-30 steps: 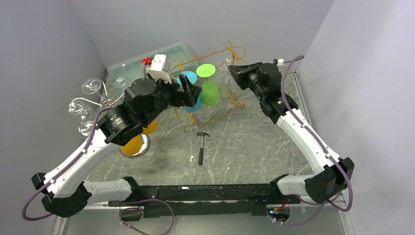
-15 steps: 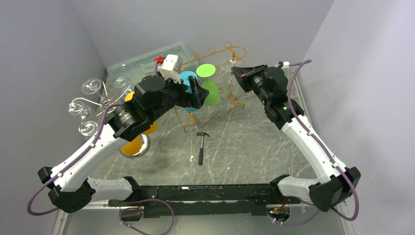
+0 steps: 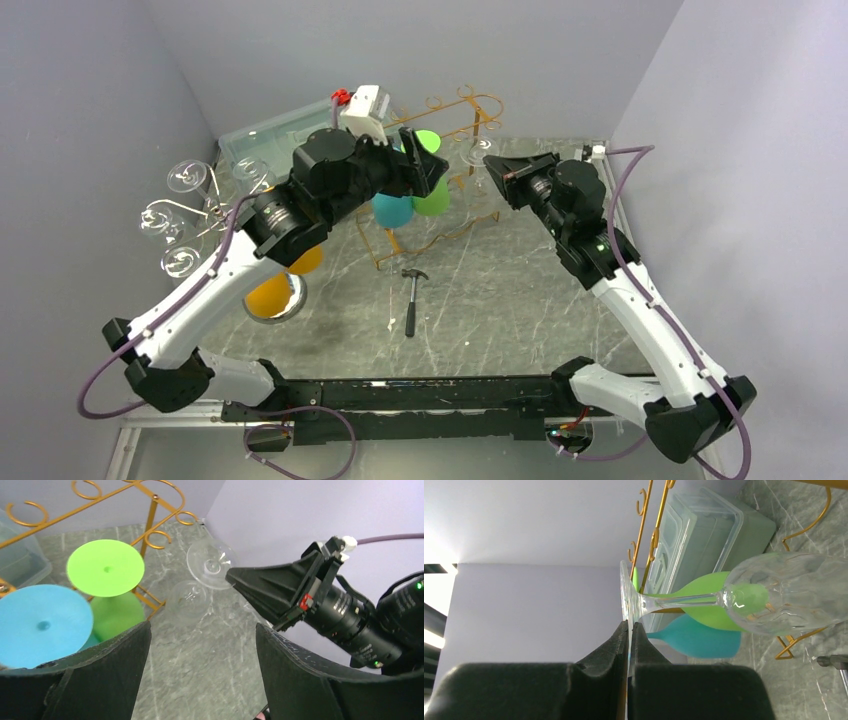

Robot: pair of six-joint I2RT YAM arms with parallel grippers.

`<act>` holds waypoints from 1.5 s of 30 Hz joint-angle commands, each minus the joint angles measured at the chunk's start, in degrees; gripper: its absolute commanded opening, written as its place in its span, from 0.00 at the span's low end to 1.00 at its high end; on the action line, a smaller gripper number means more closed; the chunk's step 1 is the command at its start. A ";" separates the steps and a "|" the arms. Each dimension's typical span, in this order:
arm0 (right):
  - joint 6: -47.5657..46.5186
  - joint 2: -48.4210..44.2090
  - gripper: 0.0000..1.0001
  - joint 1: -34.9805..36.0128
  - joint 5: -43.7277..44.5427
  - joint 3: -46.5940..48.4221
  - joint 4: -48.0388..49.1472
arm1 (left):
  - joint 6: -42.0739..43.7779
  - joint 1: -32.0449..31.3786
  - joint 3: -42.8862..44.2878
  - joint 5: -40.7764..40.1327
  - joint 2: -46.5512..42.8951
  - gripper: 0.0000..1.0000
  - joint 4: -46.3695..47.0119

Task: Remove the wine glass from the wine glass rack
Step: Pick up the wine glass from the wine rack, then place the wine glass at the center of the board.

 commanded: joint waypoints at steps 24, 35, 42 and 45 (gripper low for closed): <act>-4.46 -12.69 0.00 0.37 -4.00 -1.37 0.80 | -38.35 5.15 4.63 25.65 12.65 0.57 14.20; -5.09 -14.42 0.00 0.35 -3.70 -1.18 0.44 | -42.91 5.27 1.03 23.06 11.07 0.56 14.28; -6.02 -14.18 0.00 0.32 -4.82 -0.66 0.81 | -46.65 5.28 -0.49 26.58 12.12 0.54 18.58; -6.15 -13.90 0.00 0.37 -5.29 -0.67 1.42 | -47.84 5.29 -0.71 27.50 12.29 0.52 19.61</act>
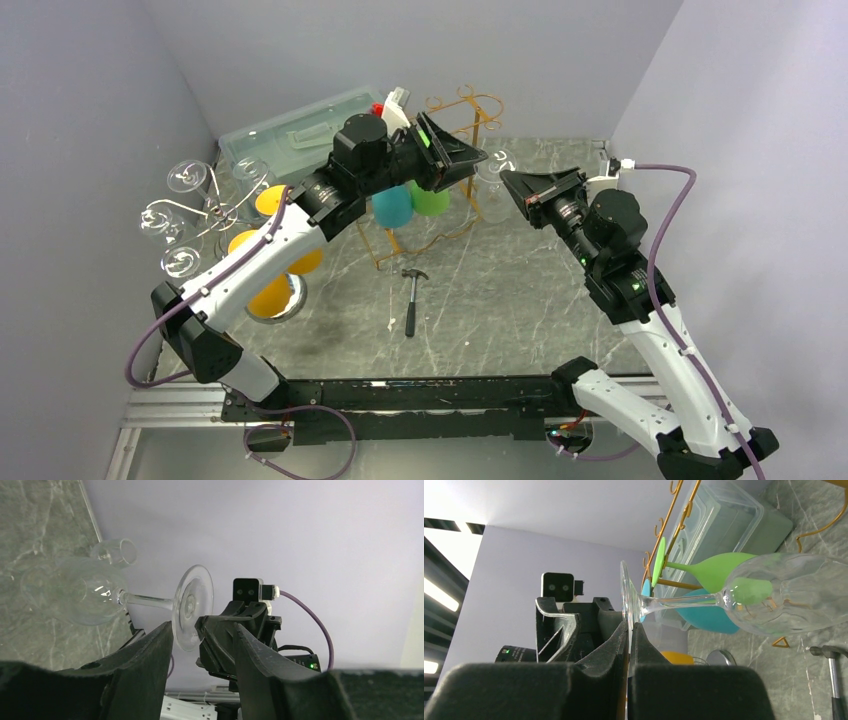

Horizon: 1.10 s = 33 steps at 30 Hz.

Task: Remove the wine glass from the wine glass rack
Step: Place the wine glass at the center of the board.

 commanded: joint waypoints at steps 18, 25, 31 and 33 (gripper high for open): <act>-1.61 0.71 0.00 0.32 -2.88 2.97 6.68 | -7.33 0.12 -4.73 5.28 -0.67 0.28 9.69; -1.17 1.45 0.00 0.32 -3.48 2.24 8.20 | -8.51 0.10 -5.85 6.00 -1.26 0.06 12.30; -3.24 1.14 0.00 0.28 -3.44 2.62 6.98 | -11.01 -0.09 -5.55 6.37 -0.47 0.00 14.25; -4.63 0.14 0.00 0.30 -2.86 2.47 5.26 | -11.96 -0.33 -5.30 6.46 -0.24 0.00 14.77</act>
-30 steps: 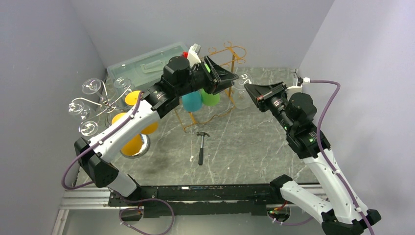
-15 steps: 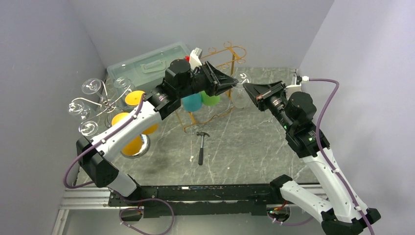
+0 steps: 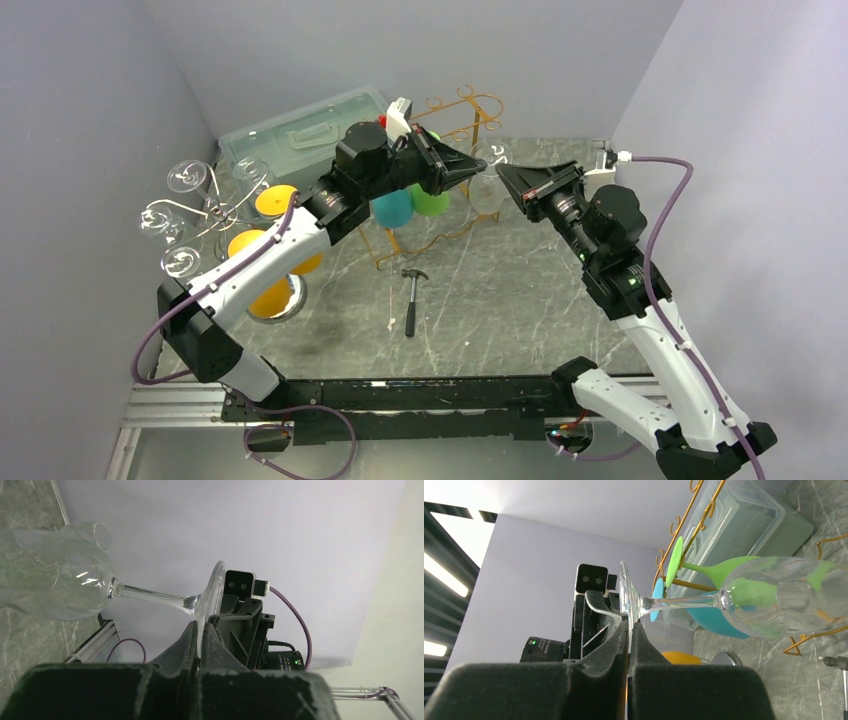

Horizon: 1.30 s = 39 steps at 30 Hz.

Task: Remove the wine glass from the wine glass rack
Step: Place the wine glass at the center of the board.

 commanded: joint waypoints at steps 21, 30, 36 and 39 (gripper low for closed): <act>-6.92 -1.78 0.22 0.35 -2.34 1.44 1.00 | -4.12 -2.28 -1.47 -3.90 -2.60 0.00 4.97; -8.10 -2.94 0.44 0.34 -1.56 1.13 -0.82 | -4.65 -2.28 -2.47 -5.91 -3.22 0.00 5.01; -9.50 -4.50 0.61 0.28 -0.32 0.96 -2.34 | -5.04 -2.35 -3.30 -6.98 -3.63 0.00 5.06; -10.39 -5.38 0.70 0.35 0.27 0.94 -3.73 | -5.13 -2.36 -3.64 -7.50 -4.00 0.00 4.91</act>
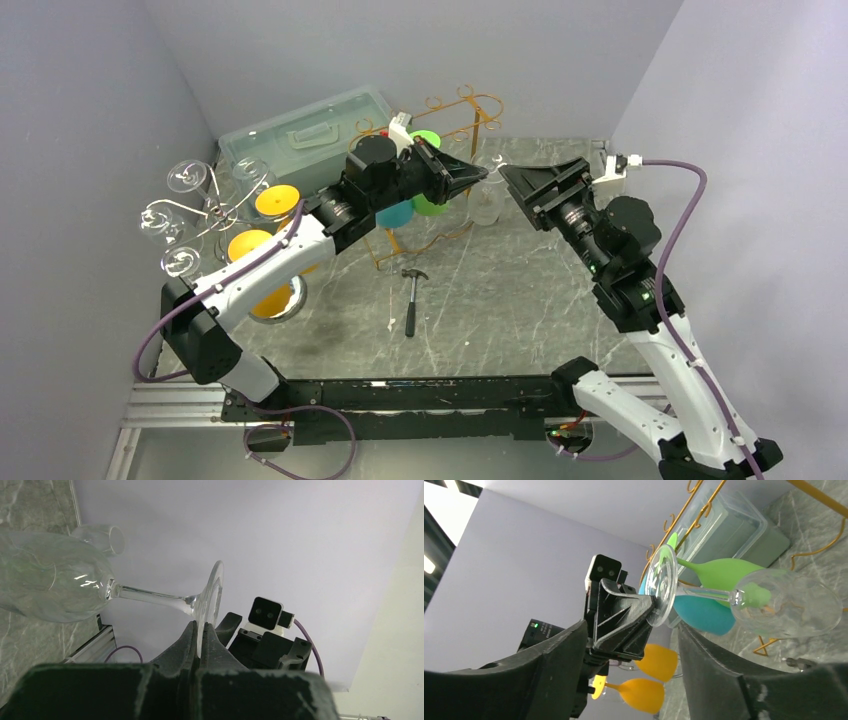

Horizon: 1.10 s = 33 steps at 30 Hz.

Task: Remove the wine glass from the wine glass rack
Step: Place the wine glass at the center of the board.

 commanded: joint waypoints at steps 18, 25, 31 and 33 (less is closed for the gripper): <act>-11.13 -8.72 0.99 0.24 4.09 -6.61 -4.81 | -3.01 -0.34 -0.62 -2.51 -4.20 0.00 3.87; -15.81 -5.51 1.00 -3.33 -2.12 -8.71 1.07 | -3.47 -0.38 -0.11 -2.79 -4.60 0.00 4.12; -9.78 -3.04 1.00 -21.54 -23.49 -13.90 11.51 | -3.91 -0.59 1.00 -2.63 -4.74 0.00 4.10; -8.41 -2.55 1.00 -25.37 -28.06 -15.30 14.09 | -4.04 -0.60 1.71 -2.64 -4.58 0.00 4.03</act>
